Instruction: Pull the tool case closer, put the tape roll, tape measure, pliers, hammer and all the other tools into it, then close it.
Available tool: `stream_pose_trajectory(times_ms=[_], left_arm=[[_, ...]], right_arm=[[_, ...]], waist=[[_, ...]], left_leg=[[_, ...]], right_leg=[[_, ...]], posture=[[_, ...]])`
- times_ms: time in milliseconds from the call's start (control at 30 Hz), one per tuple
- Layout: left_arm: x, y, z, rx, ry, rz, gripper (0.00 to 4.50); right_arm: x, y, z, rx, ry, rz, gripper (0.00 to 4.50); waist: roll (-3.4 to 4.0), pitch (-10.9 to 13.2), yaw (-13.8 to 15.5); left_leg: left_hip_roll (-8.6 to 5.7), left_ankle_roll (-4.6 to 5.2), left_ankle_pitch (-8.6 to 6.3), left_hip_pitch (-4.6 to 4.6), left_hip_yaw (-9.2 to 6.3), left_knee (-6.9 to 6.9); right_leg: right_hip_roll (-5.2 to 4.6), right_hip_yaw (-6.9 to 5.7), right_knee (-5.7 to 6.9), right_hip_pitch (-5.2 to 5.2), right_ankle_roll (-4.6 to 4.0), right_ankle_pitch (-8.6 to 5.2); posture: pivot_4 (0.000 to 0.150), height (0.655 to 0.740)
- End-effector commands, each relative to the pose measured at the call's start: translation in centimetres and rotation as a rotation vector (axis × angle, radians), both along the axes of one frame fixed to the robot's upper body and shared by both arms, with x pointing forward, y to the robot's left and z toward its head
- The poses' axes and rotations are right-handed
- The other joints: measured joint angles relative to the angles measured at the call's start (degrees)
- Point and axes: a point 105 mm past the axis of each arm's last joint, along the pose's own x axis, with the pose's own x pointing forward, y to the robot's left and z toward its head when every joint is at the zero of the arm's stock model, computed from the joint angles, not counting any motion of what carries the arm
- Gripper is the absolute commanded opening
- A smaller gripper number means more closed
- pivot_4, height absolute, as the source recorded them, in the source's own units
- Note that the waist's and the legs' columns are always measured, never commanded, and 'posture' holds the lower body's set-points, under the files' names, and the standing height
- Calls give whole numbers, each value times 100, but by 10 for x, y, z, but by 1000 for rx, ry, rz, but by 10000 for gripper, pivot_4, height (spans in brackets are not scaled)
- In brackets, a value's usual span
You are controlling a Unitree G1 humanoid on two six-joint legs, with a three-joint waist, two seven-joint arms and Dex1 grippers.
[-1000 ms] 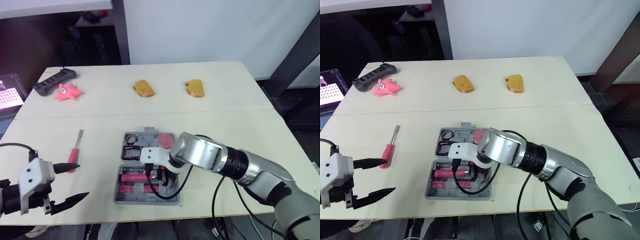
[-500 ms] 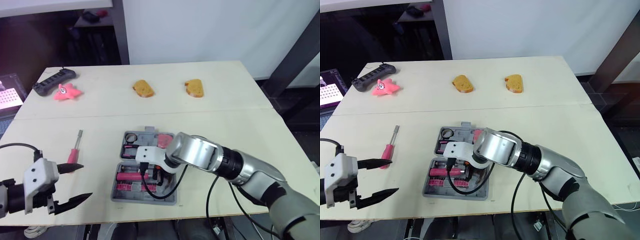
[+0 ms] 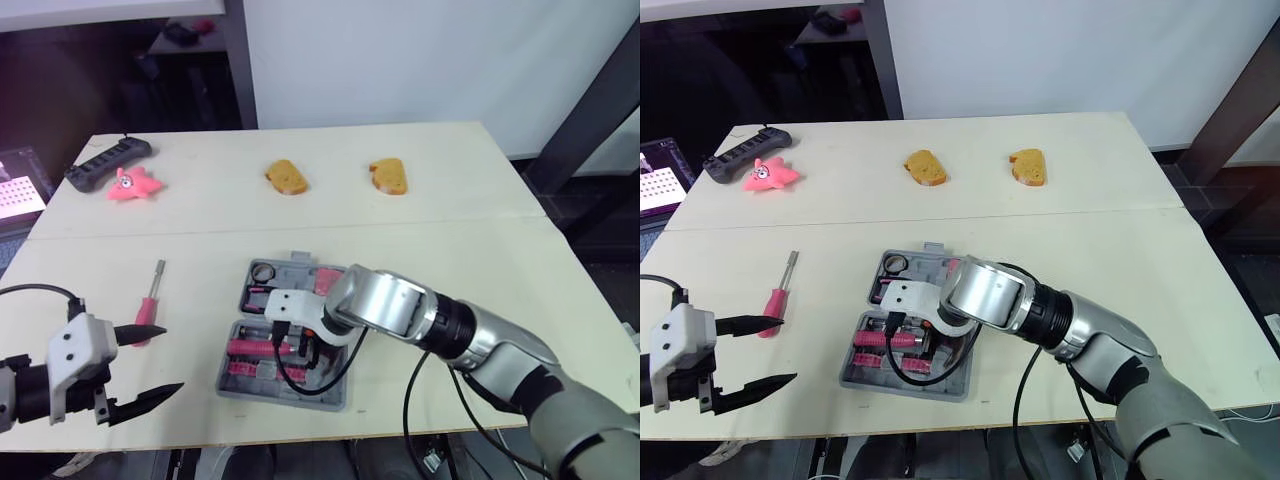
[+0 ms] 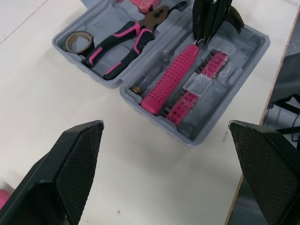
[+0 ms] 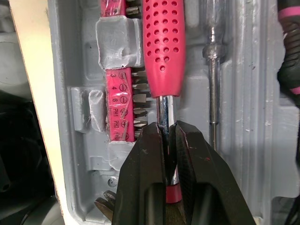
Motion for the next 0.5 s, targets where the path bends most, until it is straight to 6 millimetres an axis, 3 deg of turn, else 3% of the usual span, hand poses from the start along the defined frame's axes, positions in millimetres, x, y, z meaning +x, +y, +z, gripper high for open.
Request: stream_pose_trajectory(times_ms=[33,100,267,400,500], left_arm=[[-1,-1,2,16,-6,-18,45000],[-1,-1,2,17,-6,-20,45000],[-1,-1,3,9,2,-23,45000],[0,-2,3,6,1,-26,45000],[2,-1,4,3,-3,-29,45000]], right_arm=[[-1,4,6,21,-24,13,608],[-2,4,6,22,-23,12,608],[-1,3,8,30,-25,5,23698],[5,4,33,95,-41,-8,44403],[-1,3,57,193,-45,49,44774]], waist=[[0,0,1],[0,0,2],[0,0,0],[0,0,4],[0,0,14]], left_leg=[[0,0,0,0,0,0],[0,0,0,-1,0,1],[0,0,0,-1,0,0],[0,0,0,-1,0,1],[0,0,0,-1,0,0]], right_leg=[[0,0,0,0,0,0],[0,0,0,0,0,0],[0,0,0,0,0,0],[0,0,0,0,0,0],[0,0,-1,0,0,0]], posture=[[1500,7400],[1500,7400],[1500,7400],[1500,7400],[1500,7400]])
